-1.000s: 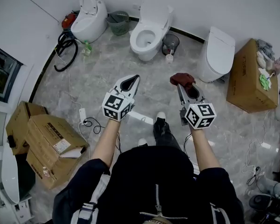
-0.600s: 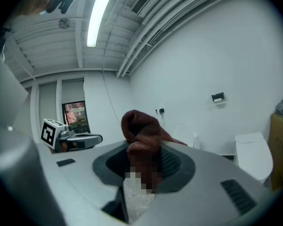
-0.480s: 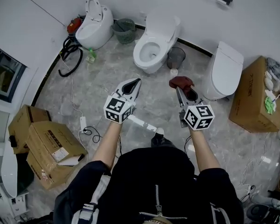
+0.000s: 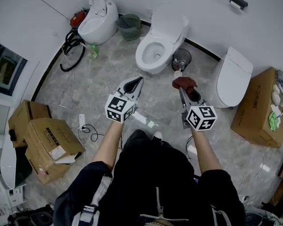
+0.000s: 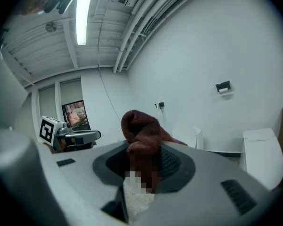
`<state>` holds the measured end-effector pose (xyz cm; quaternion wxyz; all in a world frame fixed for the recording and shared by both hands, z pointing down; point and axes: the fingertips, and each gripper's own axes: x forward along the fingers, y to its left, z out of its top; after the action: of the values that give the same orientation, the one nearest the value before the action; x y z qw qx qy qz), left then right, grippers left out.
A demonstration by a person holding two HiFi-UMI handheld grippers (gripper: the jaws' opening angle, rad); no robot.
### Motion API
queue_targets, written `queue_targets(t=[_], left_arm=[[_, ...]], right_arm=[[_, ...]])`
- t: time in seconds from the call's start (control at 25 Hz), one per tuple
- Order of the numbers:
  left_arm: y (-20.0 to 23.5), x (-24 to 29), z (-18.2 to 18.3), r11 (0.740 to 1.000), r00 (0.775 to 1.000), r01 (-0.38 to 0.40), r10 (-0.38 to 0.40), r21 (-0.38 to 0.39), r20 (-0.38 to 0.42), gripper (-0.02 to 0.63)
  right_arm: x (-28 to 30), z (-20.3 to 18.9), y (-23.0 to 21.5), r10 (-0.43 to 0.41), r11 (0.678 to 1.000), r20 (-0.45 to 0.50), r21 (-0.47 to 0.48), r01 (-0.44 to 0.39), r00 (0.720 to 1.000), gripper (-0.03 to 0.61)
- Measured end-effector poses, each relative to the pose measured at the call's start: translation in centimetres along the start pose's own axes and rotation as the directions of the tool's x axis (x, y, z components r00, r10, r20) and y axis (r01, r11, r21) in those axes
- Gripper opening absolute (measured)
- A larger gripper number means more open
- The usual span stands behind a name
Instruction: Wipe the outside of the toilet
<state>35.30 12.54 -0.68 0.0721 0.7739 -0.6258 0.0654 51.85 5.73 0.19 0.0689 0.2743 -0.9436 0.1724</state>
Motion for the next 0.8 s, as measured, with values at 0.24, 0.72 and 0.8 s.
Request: queue_targets(t=[0.24,0.72,0.8], left_arm=[[3.2,3.1,-0.6,1.000,1.000,-0.011,0.010,-0.011,-0.011,0.000],[13.7,13.7,-7.7,1.000,1.000,0.023,-0.023,0.009,-0.017,0.000],[14.9,15.4,-10.0,1.000,0.999,0.029,-0.029,0.011,-0.022,0.000]], right_arm=[[4.3,-0.2,-2.1,0.005,1.000,-0.030,0.003,-0.005,1.000,0.120],[17.6,-6.1,-9.0,-0.027,1.000,-0.072,0.004,0.027,0.997,0.118],[19.7,-8.2,-10.4,-0.027,1.000,-0.078,0.004,0.027,0.997,0.118]])
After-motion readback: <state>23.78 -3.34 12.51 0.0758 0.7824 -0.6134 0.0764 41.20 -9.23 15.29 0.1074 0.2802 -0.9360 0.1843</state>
